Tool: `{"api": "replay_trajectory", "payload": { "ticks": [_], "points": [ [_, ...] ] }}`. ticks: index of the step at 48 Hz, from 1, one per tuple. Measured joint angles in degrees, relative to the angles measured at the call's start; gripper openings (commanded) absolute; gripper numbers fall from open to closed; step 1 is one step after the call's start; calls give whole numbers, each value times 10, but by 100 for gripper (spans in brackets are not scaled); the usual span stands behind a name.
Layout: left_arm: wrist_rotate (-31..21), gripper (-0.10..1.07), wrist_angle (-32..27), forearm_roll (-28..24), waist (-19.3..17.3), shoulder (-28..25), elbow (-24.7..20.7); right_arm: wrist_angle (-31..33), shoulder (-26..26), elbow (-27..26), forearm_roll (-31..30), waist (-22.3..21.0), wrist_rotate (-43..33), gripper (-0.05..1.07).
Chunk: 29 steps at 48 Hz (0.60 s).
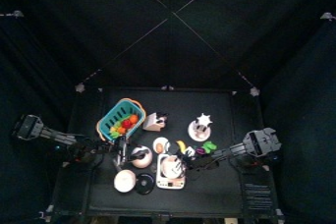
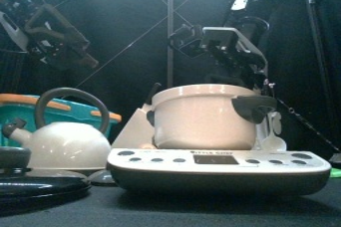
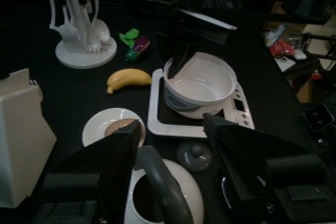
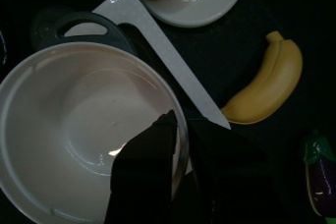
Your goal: Grab pot and place onto stove
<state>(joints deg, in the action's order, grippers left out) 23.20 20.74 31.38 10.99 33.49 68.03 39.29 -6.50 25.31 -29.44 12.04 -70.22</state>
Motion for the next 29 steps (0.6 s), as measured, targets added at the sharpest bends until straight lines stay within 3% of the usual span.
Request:
{"api": "replay_trajectory", "payload": {
  "ticks": [11,22,29],
  "points": [
    [1,89,0,2,0,0,0,-12,0,-1,-2,0,0,58],
    [0,89,0,2,0,-1,1,-13,0,1,-4,-1,1,78],
    [0,89,0,2,0,0,1,-13,0,2,-10,-2,1,85]
  ]
}}
